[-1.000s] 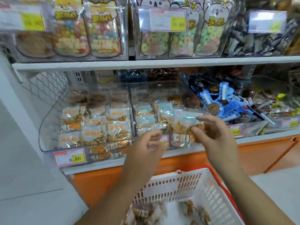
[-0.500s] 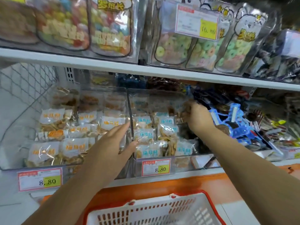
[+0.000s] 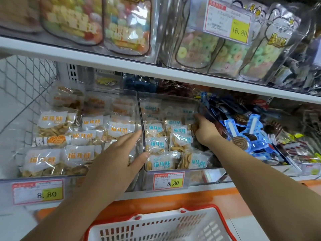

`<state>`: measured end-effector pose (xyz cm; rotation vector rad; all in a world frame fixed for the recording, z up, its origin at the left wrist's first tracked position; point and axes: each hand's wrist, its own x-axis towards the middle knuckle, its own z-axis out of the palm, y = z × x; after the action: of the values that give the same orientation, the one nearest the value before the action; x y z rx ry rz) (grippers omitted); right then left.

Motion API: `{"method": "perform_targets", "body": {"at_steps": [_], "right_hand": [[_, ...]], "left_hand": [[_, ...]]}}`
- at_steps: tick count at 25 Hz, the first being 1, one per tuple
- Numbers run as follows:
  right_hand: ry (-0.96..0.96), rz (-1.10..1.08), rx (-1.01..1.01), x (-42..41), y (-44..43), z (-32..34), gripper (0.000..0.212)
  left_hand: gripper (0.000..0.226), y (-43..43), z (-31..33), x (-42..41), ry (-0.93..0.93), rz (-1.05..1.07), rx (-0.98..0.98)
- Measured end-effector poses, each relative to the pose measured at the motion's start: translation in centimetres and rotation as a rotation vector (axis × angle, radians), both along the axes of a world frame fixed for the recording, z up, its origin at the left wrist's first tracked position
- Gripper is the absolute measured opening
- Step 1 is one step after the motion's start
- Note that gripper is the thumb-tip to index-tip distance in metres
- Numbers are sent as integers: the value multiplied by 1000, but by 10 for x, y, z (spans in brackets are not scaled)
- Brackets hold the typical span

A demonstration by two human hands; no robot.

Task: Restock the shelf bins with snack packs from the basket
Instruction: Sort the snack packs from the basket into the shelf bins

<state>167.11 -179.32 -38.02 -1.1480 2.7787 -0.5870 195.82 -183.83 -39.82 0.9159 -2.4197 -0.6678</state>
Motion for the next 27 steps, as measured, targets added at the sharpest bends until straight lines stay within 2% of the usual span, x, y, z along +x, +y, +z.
{"method": "perform_targets", "body": {"at_steps": [2,3,5,8,10,13,18,20,21,23,27], "right_hand": [[172,-14,13,7,5,8,59],[255,-23,-63,12,11,13,55],[331,-21,-358,26,37,23,45],[264,26,-861,74,99,9,31],[186,25,-959,107,135,-41,30],[-75,-92,-749,141,166,-140,31],[-640,-148,111,161,209,-278,32],[-882,-63,346,172,223,-312,37],[-940,-16,435,178,226,-322,43],[-1004,2,498,186,223,-334,54],[-1148,-70,409,197,202,-337,65]], "left_hand": [[66,2,0,1,4,3,-3],[66,4,-1,2,24,17,-15],[62,11,-4,7,153,72,-90],[42,43,-10,12,437,71,-200],[36,69,-32,11,422,-29,-156],[37,102,-105,13,176,-97,81],[51,149,-239,57,-401,90,536],[51,160,-268,69,-535,75,575],[50,161,-274,71,-550,65,568],[47,157,-278,69,-511,95,596],[44,150,-284,69,-500,131,625]]}}
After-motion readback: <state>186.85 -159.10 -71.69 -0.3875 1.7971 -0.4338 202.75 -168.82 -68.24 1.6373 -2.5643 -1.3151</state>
